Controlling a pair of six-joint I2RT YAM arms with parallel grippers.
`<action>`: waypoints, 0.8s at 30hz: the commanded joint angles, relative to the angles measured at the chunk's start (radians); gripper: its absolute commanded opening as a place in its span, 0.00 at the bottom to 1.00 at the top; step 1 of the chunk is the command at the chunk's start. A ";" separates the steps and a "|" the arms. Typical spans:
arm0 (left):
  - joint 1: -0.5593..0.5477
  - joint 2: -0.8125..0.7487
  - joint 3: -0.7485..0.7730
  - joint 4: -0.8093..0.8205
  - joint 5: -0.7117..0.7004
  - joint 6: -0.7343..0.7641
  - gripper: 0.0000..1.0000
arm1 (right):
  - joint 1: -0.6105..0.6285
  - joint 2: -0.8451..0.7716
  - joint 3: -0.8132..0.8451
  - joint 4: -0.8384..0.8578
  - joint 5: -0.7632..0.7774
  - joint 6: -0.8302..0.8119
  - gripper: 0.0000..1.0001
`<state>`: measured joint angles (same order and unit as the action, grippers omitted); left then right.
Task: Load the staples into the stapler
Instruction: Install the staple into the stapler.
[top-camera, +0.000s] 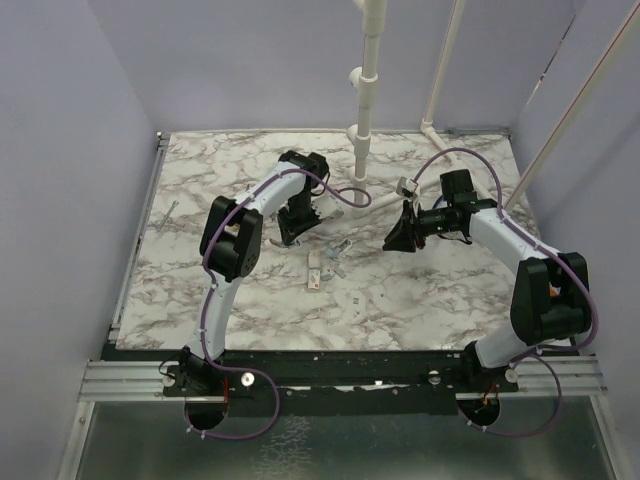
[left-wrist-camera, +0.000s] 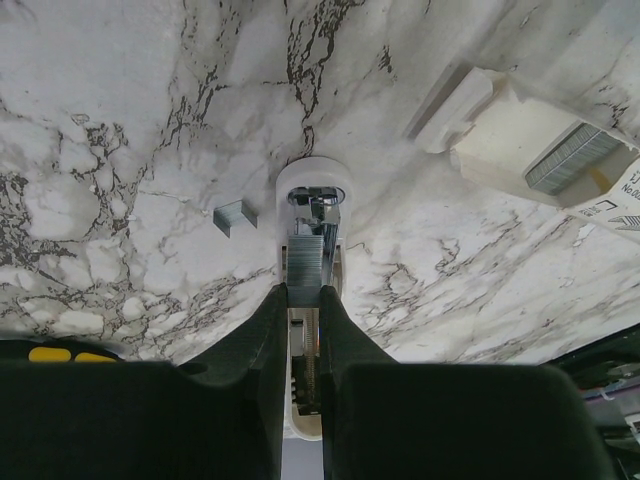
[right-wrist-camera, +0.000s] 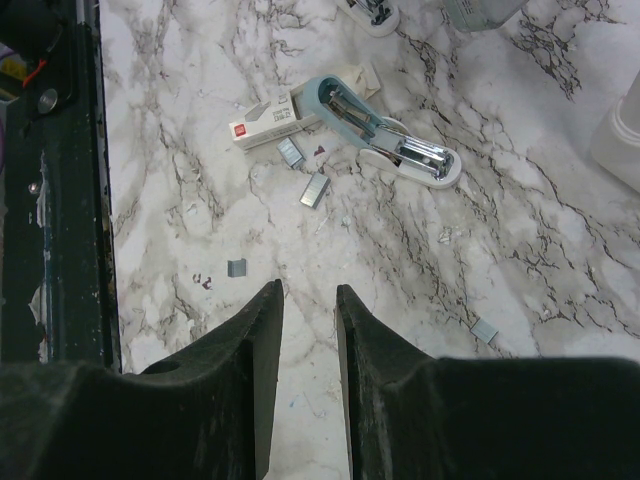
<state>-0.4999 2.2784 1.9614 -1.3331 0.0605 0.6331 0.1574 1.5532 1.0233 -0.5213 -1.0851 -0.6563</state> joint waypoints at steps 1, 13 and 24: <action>-0.006 0.018 0.025 -0.008 0.007 0.013 0.00 | 0.001 0.015 0.016 -0.021 -0.011 -0.014 0.32; -0.008 0.014 0.021 -0.002 0.013 0.018 0.00 | 0.001 0.019 0.015 -0.021 -0.012 -0.014 0.32; -0.008 -0.049 0.025 0.005 0.044 0.053 0.00 | 0.001 0.019 0.016 -0.022 -0.013 -0.016 0.32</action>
<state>-0.4999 2.2780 1.9617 -1.3254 0.0692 0.6506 0.1574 1.5600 1.0233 -0.5217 -1.0851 -0.6563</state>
